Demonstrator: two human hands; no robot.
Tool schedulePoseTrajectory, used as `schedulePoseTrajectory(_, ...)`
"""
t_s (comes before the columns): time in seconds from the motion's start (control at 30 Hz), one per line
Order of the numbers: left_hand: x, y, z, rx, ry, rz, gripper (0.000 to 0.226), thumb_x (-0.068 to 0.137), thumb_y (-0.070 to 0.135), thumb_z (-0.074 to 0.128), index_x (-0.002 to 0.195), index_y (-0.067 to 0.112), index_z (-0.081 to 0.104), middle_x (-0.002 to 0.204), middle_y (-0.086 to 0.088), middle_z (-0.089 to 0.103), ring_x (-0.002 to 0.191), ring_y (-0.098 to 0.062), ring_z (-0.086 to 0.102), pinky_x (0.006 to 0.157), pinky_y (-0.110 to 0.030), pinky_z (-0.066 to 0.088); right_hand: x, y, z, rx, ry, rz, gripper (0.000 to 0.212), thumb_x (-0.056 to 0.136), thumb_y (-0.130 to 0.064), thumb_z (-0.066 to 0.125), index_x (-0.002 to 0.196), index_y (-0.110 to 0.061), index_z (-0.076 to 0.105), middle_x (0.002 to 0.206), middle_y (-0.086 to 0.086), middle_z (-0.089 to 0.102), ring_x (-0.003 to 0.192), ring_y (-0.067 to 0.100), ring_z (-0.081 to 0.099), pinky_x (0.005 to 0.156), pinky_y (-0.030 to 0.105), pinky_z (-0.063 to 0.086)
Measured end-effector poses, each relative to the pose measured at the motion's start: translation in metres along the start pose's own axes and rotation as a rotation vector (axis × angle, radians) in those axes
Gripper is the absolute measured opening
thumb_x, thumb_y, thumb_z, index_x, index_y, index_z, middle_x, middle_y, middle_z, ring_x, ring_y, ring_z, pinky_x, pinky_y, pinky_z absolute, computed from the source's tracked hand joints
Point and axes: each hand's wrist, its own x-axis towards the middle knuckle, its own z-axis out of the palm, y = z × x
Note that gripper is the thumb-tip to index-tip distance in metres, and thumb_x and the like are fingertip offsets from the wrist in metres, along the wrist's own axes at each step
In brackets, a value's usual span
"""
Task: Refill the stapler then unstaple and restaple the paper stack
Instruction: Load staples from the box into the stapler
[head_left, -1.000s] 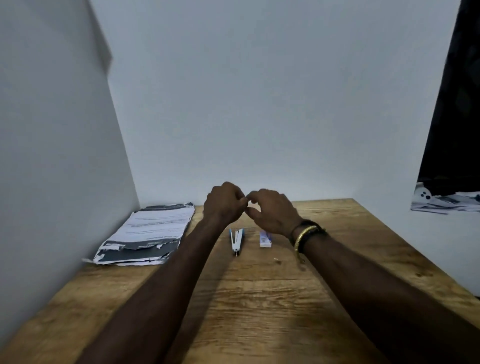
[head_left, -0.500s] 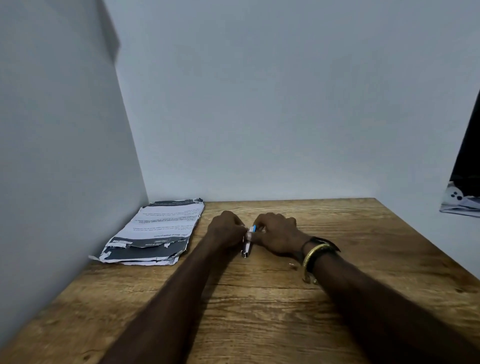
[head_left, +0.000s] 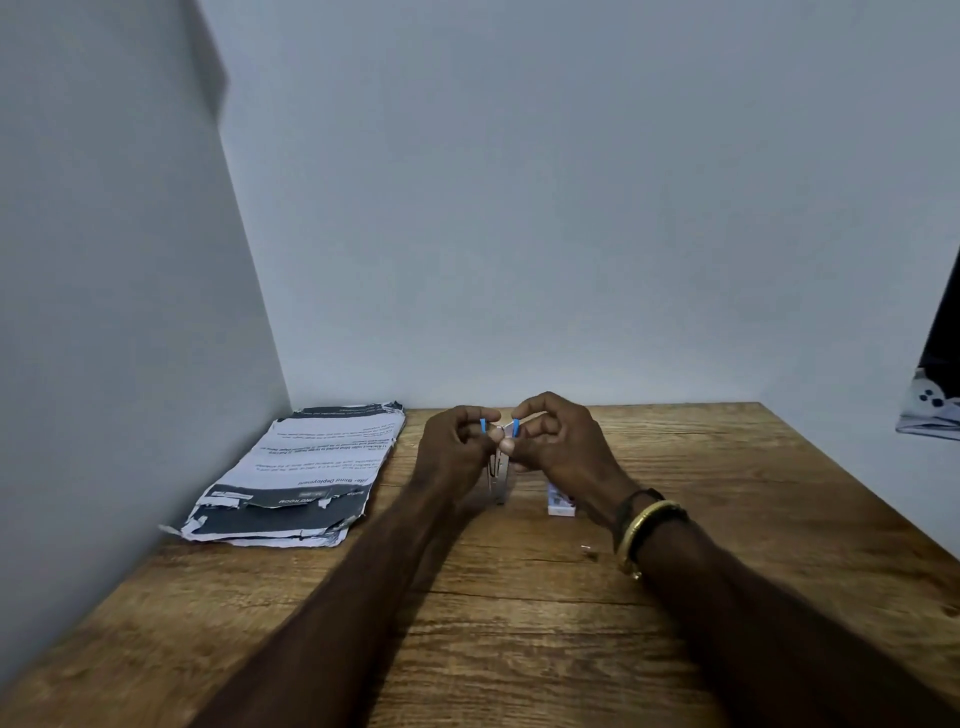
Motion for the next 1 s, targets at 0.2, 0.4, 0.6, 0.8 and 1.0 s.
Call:
schedulePoseTrajectory(0.2, 0.001, 0.002, 0.003, -0.050, 0.062, 0.089, 0.020, 0.090, -0.008, 0.065, 0.110, -0.007, 0.067, 0.095, -0.029, 0.072, 0.084, -0.032, 0.068, 0.080, -0.048, 0.059, 0.001, -0.008, 0.005, 0.031, -0.007, -0.087, 0.028, 0.088, -0.003, 0.078, 0.112, -0.016, 0.073, 0.100, 0.019, 0.076, 0.090, 0.031, 0.077, 0.077, 0.044, 0.065)
schedulePoseTrajectory(0.4, 0.000, 0.006, 0.003, -0.113, 0.091, 0.123, 0.020, 0.092, -0.005, 0.064, 0.111, 0.001, 0.065, 0.077, -0.009, 0.067, 0.059, -0.007, 0.065, 0.052, -0.021, 0.054, -0.001, -0.014, 0.013, 0.104, 0.029, -0.086, 0.020, 0.091, 0.001, 0.073, 0.108, -0.009, 0.069, 0.105, 0.021, 0.072, 0.088, 0.026, 0.076, 0.071, 0.037, 0.064)
schedulePoseTrajectory(0.6, 0.006, 0.010, -0.015, -0.497, 0.196, 0.005, 0.022, 0.095, -0.003, 0.059, 0.116, 0.003, 0.054, 0.085, -0.014, 0.063, 0.073, -0.029, 0.060, 0.073, -0.037, 0.055, -0.001, -0.014, 0.006, 0.267, 0.107, -0.045, 0.024, 0.092, 0.004, 0.071, 0.115, 0.003, 0.065, 0.103, 0.017, 0.067, 0.091, 0.028, 0.075, 0.070, 0.033, 0.066)
schedulePoseTrajectory(0.8, 0.007, 0.003, -0.012, -0.811, 0.212, -0.239, 0.023, 0.099, 0.005, 0.058, 0.121, 0.010, 0.056, 0.086, -0.010, 0.070, 0.081, -0.024, 0.067, 0.095, -0.056, 0.053, -0.003, -0.011, 0.004, 0.342, 0.124, -0.048, 0.023, 0.089, 0.003, 0.075, 0.111, 0.000, 0.071, 0.097, 0.013, 0.070, 0.086, 0.023, 0.079, 0.078, 0.037, 0.065)
schedulePoseTrajectory(1.0, 0.008, 0.000, -0.012, -0.974, 0.188, -0.458, 0.013, 0.102, 0.000, 0.046, 0.098, 0.009, 0.054, 0.114, -0.014, 0.067, 0.114, -0.031, 0.065, 0.090, -0.055, 0.052, -0.003, -0.008, 0.006, 0.257, 0.180, -0.088, 0.020, 0.082, 0.008, 0.078, 0.098, -0.001, 0.069, 0.096, 0.014, 0.070, 0.086, 0.021, 0.073, 0.079, 0.036, 0.064)
